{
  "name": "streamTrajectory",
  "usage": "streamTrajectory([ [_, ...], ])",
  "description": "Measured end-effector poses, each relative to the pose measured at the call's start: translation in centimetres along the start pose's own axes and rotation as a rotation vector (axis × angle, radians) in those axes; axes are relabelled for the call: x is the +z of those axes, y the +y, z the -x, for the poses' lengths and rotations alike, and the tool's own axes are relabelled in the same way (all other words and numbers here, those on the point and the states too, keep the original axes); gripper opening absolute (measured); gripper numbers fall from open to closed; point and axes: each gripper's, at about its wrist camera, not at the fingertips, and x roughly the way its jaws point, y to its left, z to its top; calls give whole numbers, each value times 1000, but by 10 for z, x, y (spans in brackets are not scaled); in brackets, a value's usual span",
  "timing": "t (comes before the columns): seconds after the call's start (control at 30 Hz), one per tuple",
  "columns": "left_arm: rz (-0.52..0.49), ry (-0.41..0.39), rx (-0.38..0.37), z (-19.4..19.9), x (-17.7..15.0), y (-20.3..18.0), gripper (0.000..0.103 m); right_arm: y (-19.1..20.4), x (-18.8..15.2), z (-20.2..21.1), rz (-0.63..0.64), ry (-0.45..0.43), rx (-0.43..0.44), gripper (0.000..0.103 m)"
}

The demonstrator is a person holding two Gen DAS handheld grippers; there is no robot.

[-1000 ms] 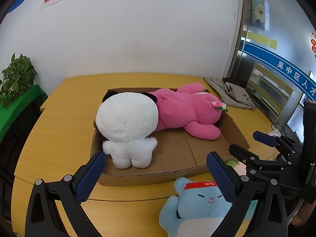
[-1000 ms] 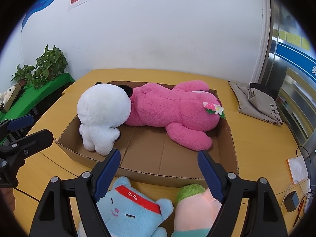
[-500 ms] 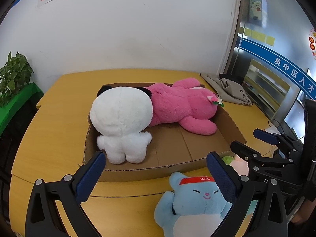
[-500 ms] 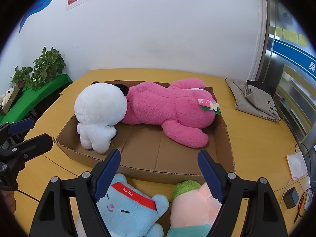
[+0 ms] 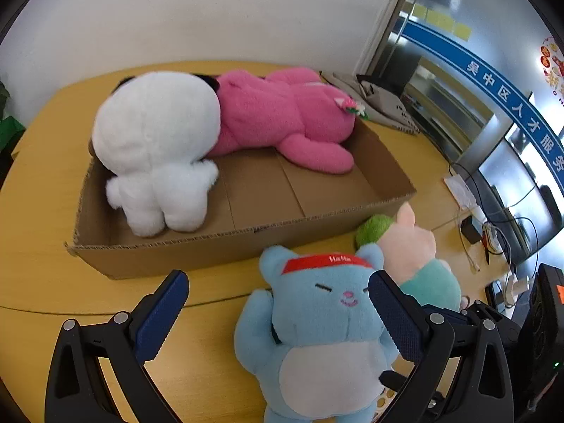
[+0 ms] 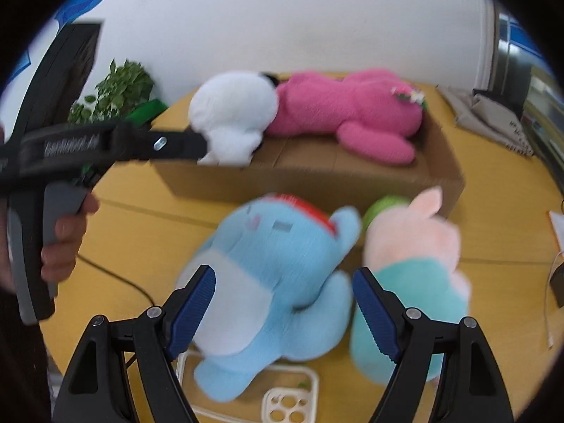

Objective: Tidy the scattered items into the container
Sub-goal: 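Close the right gripper on the blue cat while the left gripper closes beside it, then lift the blue cat plush up with the right gripper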

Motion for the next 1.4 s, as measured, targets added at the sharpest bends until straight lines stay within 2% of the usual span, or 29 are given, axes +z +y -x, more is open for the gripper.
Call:
streamTrajectory([
  [0.1,-19,64,-11,-19,-16,1,103,0,-12,-22,-29,53,11,80],
  [0.17,-16,94,-4,-28,-27,7,103,-9,-13,-28,-69,57,52,81],
  [0.37,89,128,-38,-35,-52,47,102,-41,-11,-21,-134,48,69,80],
  [0.43,105,148,-40,-40,-59,57,97,-54,-12,-20,-153,52,49,78],
  [0.5,112,164,-64,-45,-63,59,92,-64,-13,-22,-157,62,21,70],
  [0.6,124,183,-72,-54,-64,61,80,-66,-13,-30,-126,90,-36,56],
  [0.67,129,202,-115,-61,-63,60,60,-59,-14,-32,-105,100,-55,56],
  [0.7,129,211,-137,-63,-63,59,35,-55,-14,-32,-99,101,-51,56],
  [0.73,125,219,-153,-65,-63,58,26,-51,-14,-31,-94,99,-44,55],
  [0.87,89,216,-134,-58,-62,53,19,-45,-11,-34,-101,108,-17,55],
  [0.97,88,211,-138,-49,-65,58,11,-55,-13,-43,-160,133,12,53],
  [1.0,87,210,-125,-48,-67,59,0,-54,-13,-45,-162,135,19,49],
  [1.07,87,212,-117,-48,-69,62,0,-53,-13,-48,-167,139,31,36],
  [1.3,65,199,-100,-44,-73,58,0,-47,-13,-60,-181,152,77,25],
  [1.4,68,175,-153,-32,-72,52,0,-47,-13,-58,-190,131,97,21],
])
